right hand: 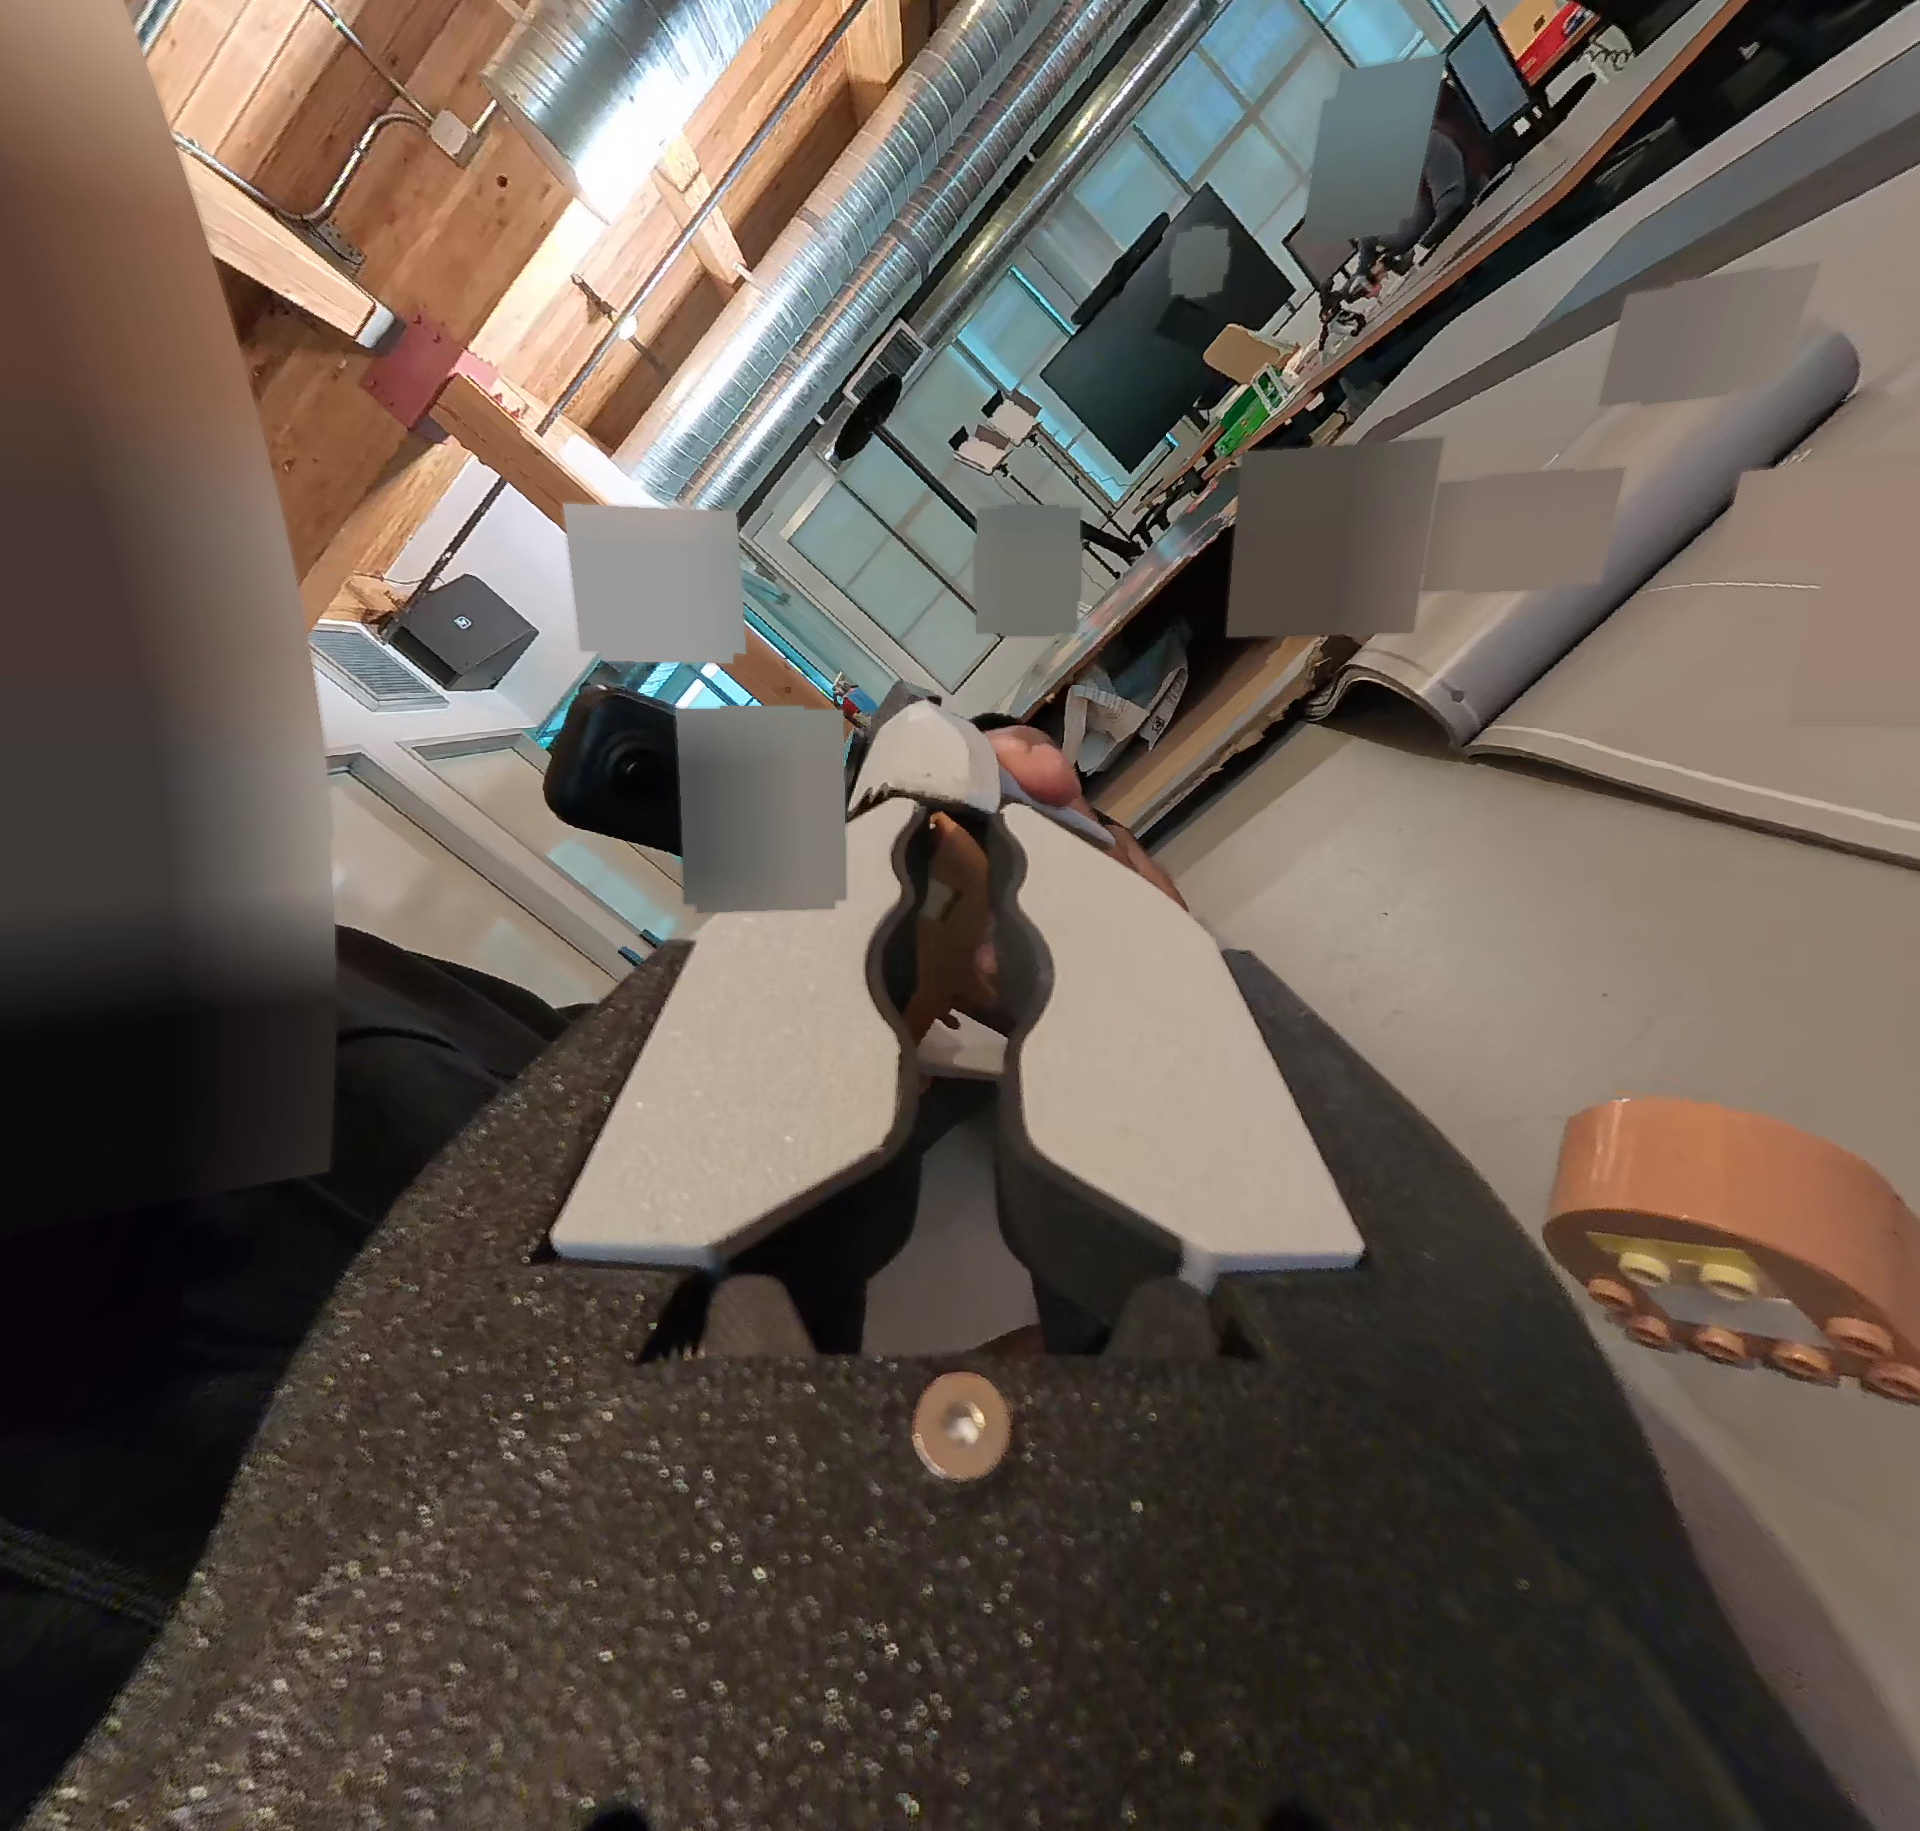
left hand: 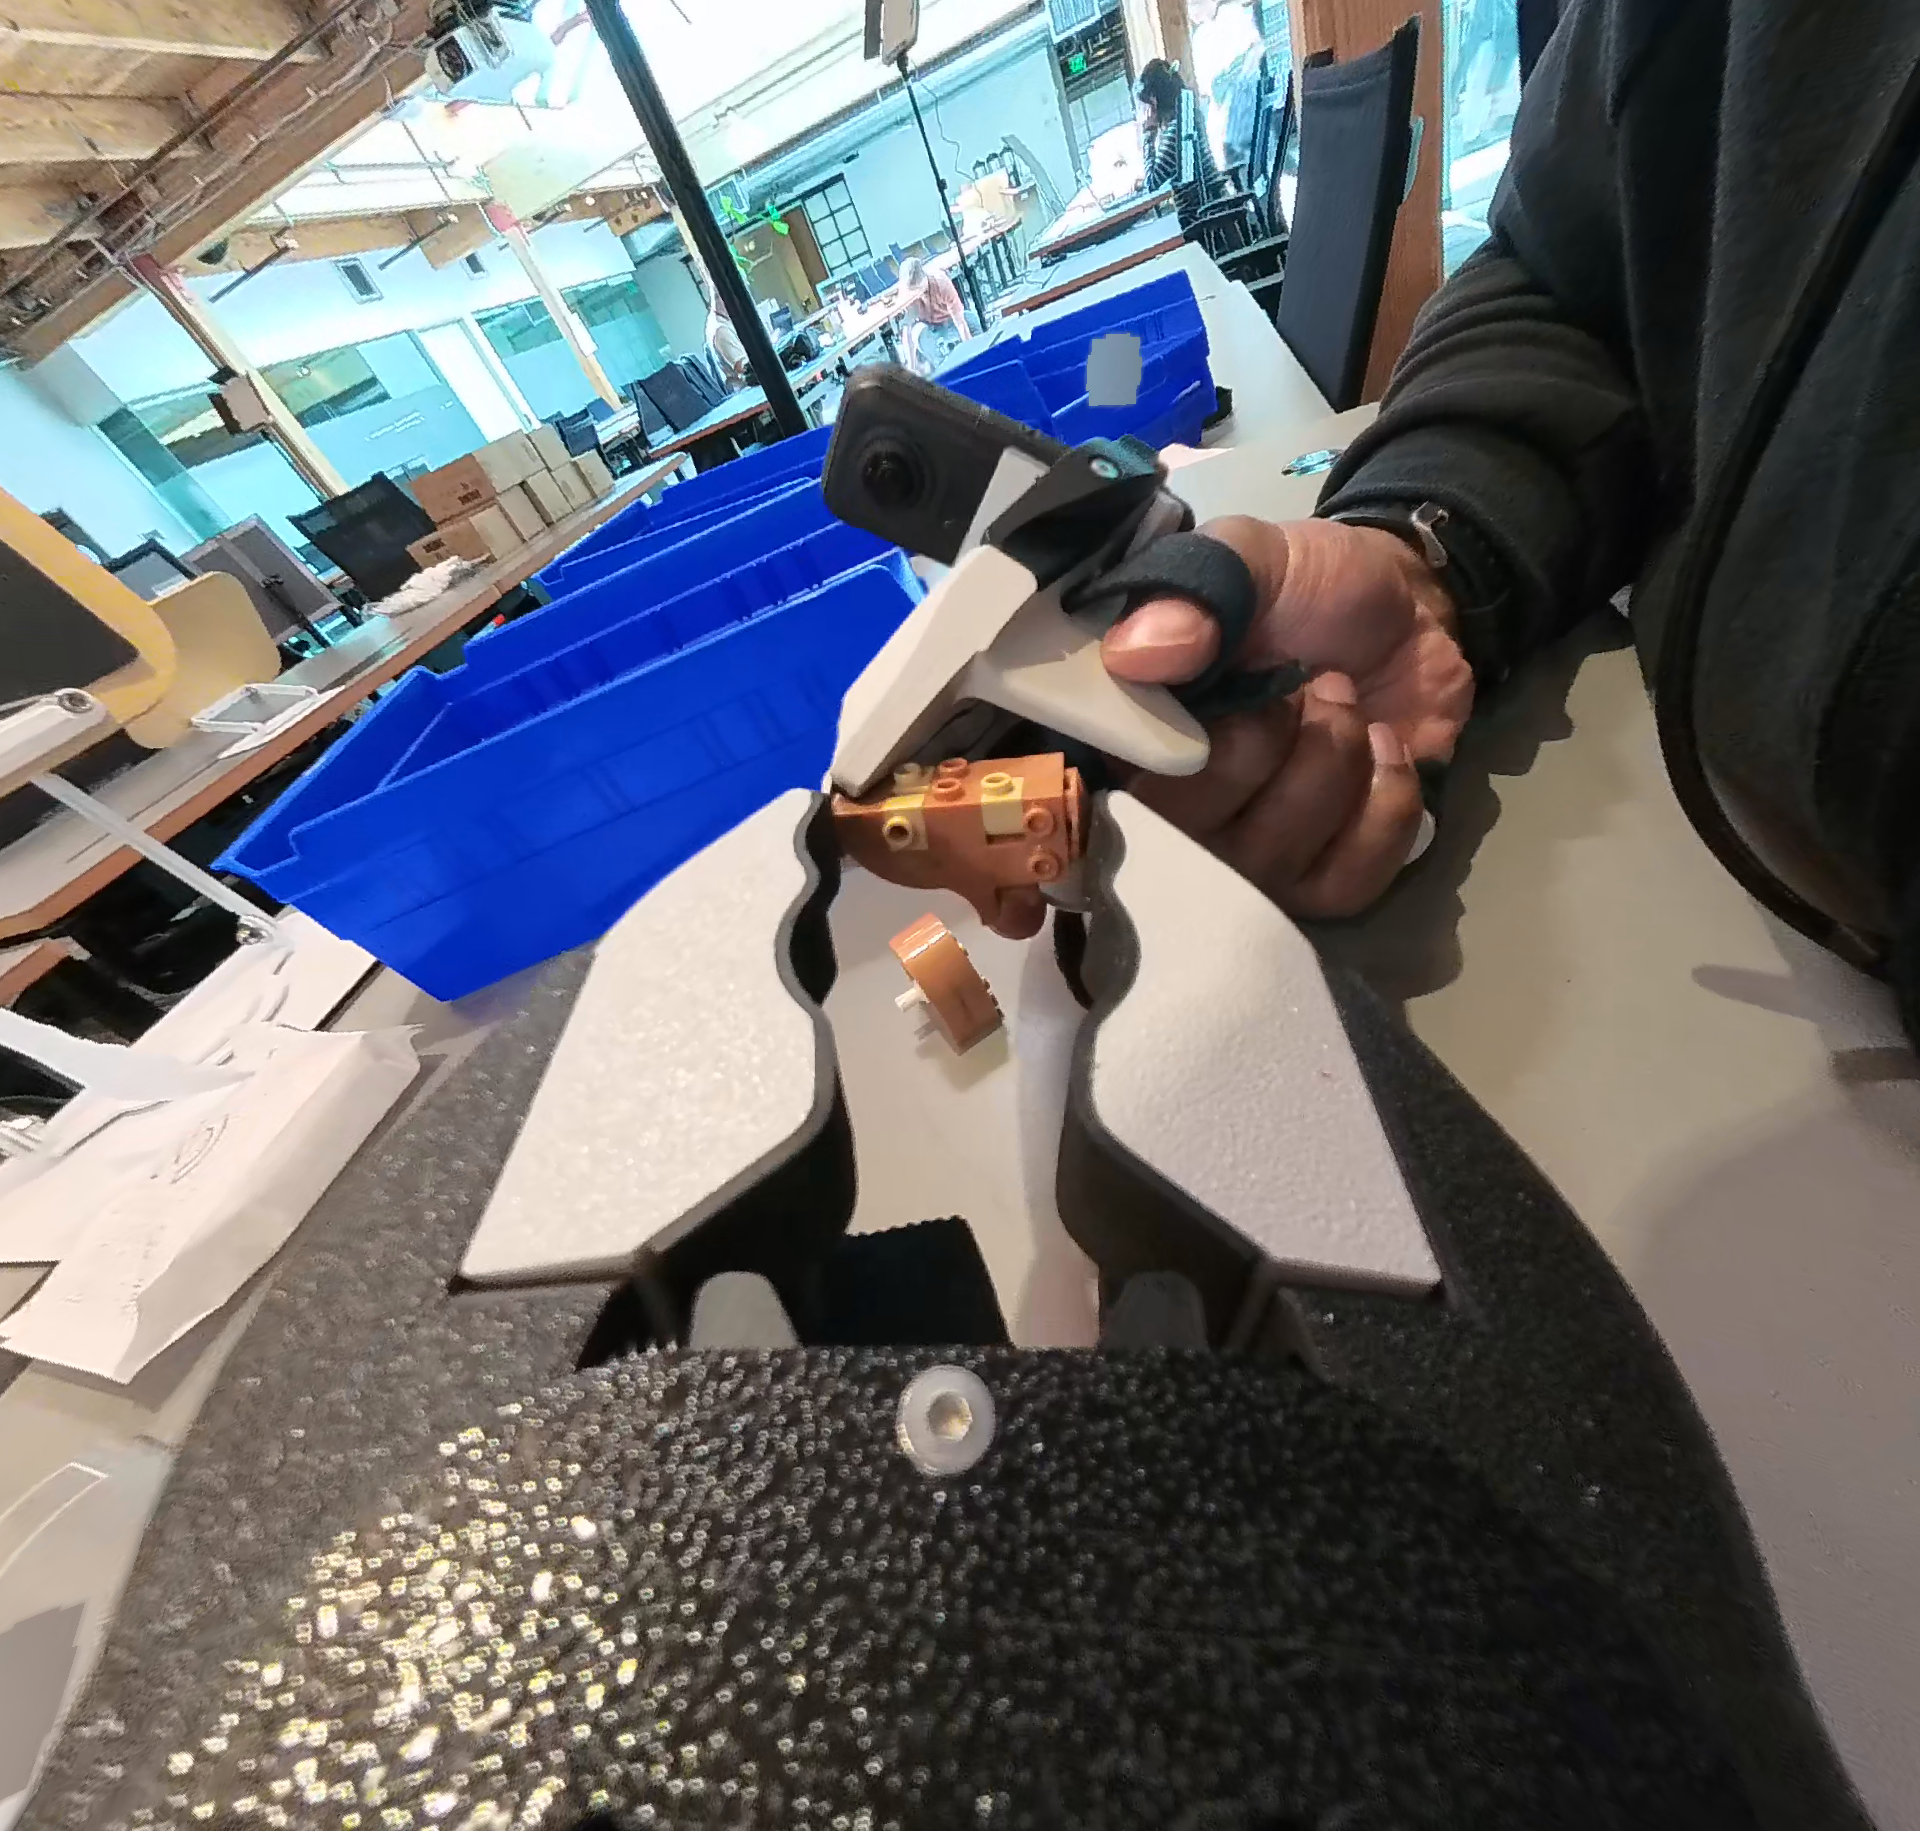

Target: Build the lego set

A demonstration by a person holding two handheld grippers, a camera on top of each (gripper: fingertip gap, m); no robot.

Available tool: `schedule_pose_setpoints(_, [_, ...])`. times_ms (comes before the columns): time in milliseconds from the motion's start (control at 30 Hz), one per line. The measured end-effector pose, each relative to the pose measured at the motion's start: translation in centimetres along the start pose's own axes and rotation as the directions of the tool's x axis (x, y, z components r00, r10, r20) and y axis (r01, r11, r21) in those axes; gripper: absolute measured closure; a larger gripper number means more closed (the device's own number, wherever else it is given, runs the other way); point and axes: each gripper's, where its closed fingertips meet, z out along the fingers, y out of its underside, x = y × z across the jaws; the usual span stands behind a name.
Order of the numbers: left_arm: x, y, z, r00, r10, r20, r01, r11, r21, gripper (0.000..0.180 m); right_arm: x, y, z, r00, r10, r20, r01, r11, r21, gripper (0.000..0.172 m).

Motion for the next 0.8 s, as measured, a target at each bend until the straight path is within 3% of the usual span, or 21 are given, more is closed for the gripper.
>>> schedule_pose_setpoints(800, [0.01,-0.16,0.03,0.999,-0.037,0.006,0.037,0.999,0.03,0.136,-0.07,-0.03,-0.05,0.999,-0.045,-0.016,0.045,0.999,-0.006,0.162])
